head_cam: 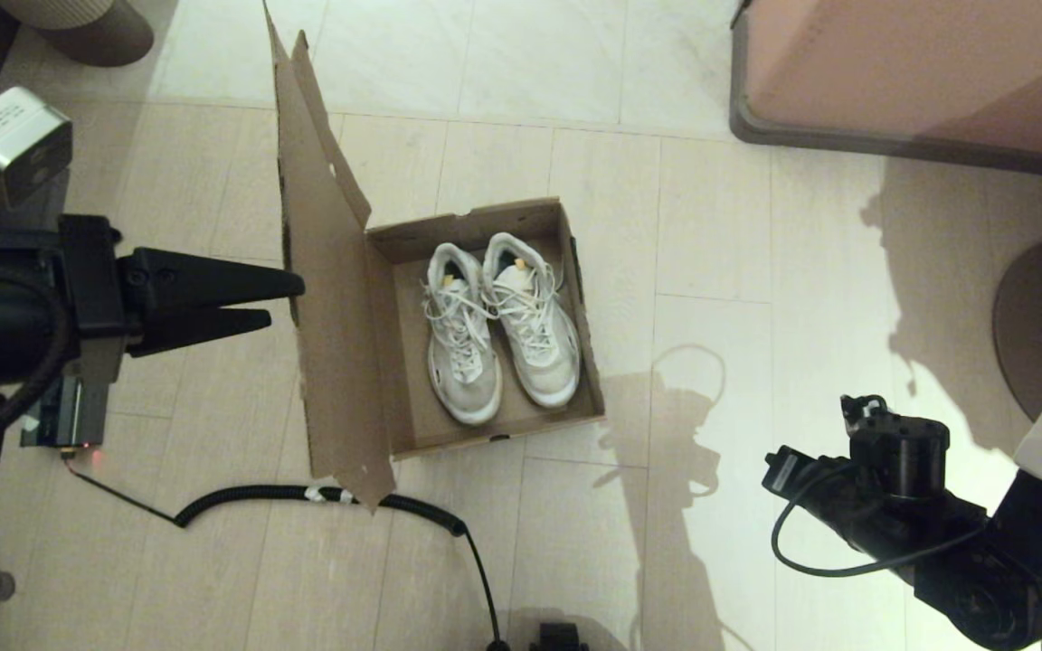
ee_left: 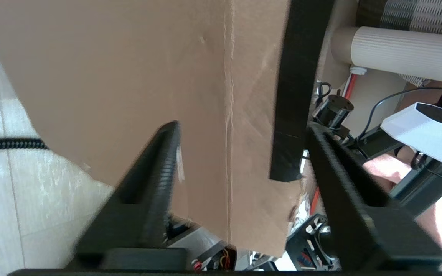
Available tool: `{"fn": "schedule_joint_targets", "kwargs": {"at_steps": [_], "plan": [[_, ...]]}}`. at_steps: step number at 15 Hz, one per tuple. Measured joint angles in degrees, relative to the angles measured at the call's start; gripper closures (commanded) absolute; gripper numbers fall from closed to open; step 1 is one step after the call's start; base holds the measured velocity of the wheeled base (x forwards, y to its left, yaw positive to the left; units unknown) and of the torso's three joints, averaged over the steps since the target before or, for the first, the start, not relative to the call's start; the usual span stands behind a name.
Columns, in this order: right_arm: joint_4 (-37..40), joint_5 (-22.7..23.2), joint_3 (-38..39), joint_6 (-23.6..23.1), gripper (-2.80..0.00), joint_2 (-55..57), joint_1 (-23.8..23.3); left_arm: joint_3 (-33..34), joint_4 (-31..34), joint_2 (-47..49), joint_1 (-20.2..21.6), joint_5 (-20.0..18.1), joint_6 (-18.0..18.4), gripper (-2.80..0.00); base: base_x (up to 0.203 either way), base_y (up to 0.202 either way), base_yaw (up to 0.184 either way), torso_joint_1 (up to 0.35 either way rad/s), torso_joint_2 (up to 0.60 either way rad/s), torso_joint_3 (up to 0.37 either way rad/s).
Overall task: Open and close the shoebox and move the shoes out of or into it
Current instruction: Close the shoe box
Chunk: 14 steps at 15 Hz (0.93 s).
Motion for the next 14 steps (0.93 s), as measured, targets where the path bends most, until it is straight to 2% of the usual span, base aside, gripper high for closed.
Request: {"fn": "schedule_joint_targets", "kwargs": {"at_steps": [4,7,10,11,14], "plan": [[-3.0,0.0,1.4,0.0,0.0,0.2,-0.1,2.4,-10.8,4.5,-0.7,0.0,-1.3,-2.8,0.0,0.0,0.0,0.0,0.0,0.0],[-5.0,0.1,2.8,0.0,0.0,1.0,-0.1,3.3,-22.5,7.9,-3.7,-0.2,-8.5,-2.8,0.0,0.0,0.0,0.0,0.0,0.0],[-8.3,0.0,4.1,-0.1,0.0,2.4,-0.2,3.7,-37.0,10.7,-7.8,-0.1,-19.7,-2.8,0.0,0.0,0.0,0.0,0.0,0.0],[-8.9,0.0,4.5,-0.1,0.0,2.9,-0.2,3.7,-39.6,11.3,-8.5,0.0,-21.2,-2.8,0.0,0.0,0.0,0.0,0.0,0.0],[-9.2,0.0,4.9,-0.1,0.0,3.6,-0.2,4.0,-40.1,11.9,-9.1,0.1,-21.6,-2.8,0.0,0.0,0.0,0.0,0.0,0.0]]}}
